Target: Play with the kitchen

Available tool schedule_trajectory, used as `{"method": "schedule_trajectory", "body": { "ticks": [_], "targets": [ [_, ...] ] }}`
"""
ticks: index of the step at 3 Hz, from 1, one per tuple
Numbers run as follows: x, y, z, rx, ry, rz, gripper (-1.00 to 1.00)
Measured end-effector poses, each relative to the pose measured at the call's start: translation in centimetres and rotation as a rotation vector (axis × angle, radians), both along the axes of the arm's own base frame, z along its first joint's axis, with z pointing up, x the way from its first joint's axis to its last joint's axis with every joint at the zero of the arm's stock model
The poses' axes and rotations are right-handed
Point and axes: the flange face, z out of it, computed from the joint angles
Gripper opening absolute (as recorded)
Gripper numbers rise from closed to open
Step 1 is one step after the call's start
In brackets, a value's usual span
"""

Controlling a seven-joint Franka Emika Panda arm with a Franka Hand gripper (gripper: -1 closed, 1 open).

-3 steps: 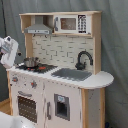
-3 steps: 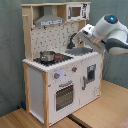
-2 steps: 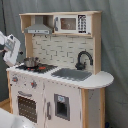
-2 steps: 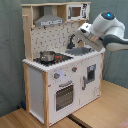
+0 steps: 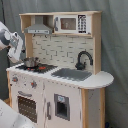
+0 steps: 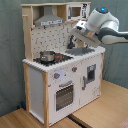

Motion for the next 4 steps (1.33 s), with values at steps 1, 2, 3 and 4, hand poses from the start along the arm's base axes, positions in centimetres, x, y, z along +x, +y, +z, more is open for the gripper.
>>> {"method": "schedule_trajectory", "body": {
  "ticks": [1,2,3,4],
  "targets": [
    [1.1,0.4,0.3,0.001,0.058,0.032,1.0],
    [1.9,1.0,0.5,0.003,0.112,0.063,1.0],
    [2.8,1.9,0.7,0.011,0.173,0.103,1.0],
    [3.9,2.2,0.9,0.02,0.223,0.132,1.0]
  ]
}}
